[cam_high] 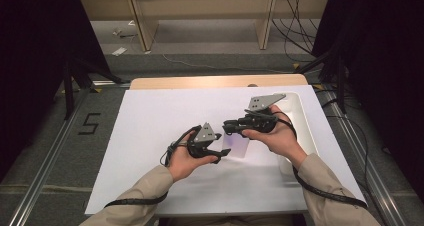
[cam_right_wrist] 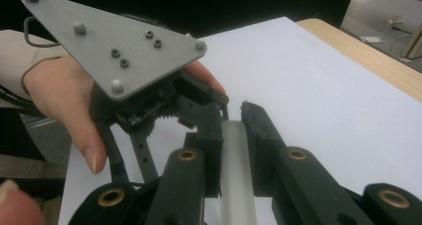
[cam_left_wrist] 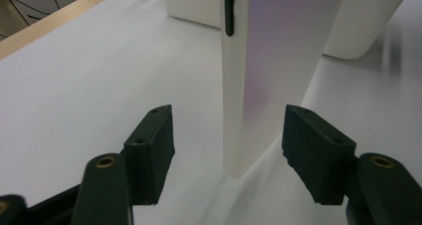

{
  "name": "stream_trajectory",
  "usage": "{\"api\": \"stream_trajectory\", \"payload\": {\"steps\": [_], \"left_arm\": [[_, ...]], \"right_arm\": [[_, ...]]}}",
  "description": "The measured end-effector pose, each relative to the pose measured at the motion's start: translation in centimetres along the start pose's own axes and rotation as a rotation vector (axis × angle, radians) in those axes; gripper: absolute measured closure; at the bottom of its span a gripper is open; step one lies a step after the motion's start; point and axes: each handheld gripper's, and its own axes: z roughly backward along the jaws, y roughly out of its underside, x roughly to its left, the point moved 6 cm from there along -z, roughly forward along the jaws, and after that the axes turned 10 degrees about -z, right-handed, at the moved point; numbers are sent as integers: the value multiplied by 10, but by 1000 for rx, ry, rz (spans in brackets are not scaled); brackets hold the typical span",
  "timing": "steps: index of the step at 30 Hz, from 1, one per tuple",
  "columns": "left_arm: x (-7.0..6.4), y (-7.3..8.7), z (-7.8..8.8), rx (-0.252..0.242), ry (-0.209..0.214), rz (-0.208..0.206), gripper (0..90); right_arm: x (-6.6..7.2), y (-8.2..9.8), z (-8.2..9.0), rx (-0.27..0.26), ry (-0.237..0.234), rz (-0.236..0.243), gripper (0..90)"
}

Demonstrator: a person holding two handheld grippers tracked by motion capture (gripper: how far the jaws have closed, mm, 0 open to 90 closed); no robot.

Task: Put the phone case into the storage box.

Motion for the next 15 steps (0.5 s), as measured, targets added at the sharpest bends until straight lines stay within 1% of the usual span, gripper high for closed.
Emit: {"api": "stream_trajectory", "payload": {"steps": [6,11,15], "left_arm": [[-7,-1,0,2,32,-20,364],[-12,0,0,6,50,-28,364],[-15,0,1,7,65,-42,369]], "right_arm": [[3,2,2,15,-13,3,799],[7,5,4,33,-26,7,799],[10,8,5,35,-38,11,799]]}}
